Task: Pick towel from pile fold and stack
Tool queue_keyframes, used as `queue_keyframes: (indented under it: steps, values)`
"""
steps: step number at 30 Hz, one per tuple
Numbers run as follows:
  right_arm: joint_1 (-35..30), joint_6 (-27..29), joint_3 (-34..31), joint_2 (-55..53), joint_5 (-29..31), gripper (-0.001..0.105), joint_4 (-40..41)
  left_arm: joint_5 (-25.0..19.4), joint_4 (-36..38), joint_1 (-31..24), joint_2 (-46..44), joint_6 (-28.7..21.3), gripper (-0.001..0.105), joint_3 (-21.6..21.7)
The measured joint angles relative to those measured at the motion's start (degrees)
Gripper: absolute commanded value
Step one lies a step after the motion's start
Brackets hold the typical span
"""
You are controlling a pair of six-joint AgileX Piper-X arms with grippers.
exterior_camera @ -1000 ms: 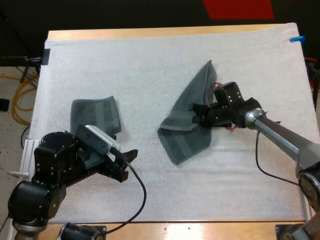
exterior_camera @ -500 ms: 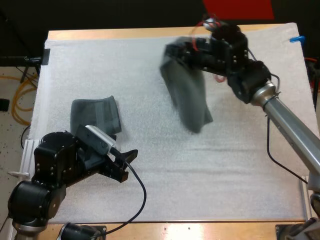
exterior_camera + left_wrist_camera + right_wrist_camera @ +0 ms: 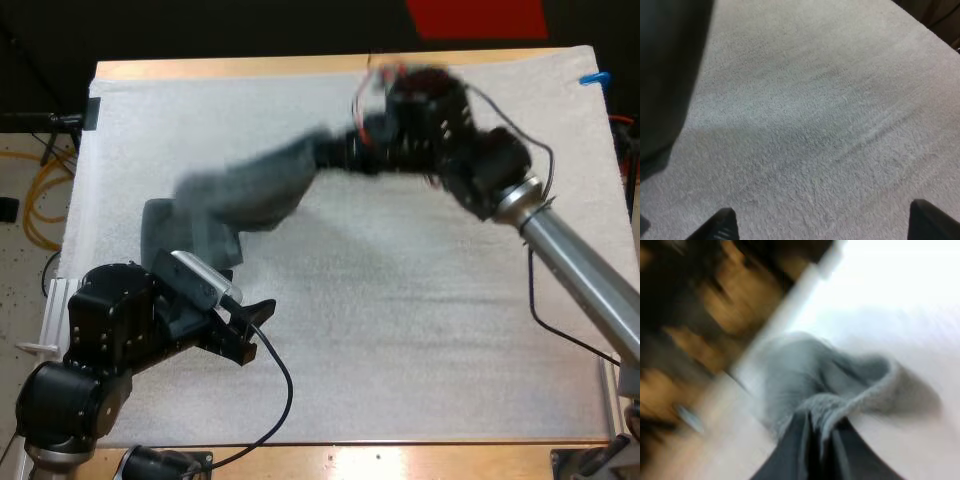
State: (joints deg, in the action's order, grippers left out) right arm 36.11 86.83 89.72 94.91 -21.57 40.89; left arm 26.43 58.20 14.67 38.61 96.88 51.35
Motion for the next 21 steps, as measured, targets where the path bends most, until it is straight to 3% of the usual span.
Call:
queue_keyframes:
  steps: [4,10,16,21]
  values:
    - [0.0,4.6,-13.1,0.5,1.9,0.000,11.8,0.0,0.0,0.0,0.0,0.0,0.067,0.0]
    - [-2.9,5.0,-30.7,0.9,7.8,0.000,14.1,0.0,0.0,0.0,0.0,0.0,0.067,0.0]
    - [-6.7,1.5,-37.1,-2.1,9.0,0.000,8.6,1.5,0.4,1.8,1.6,0.0,0.067,-1.5]
    - [-10.2,-0.9,-39.4,-6.2,11.8,0.000,5.9,1.3,0.4,10.3,5.5,0.0,0.067,-4.8]
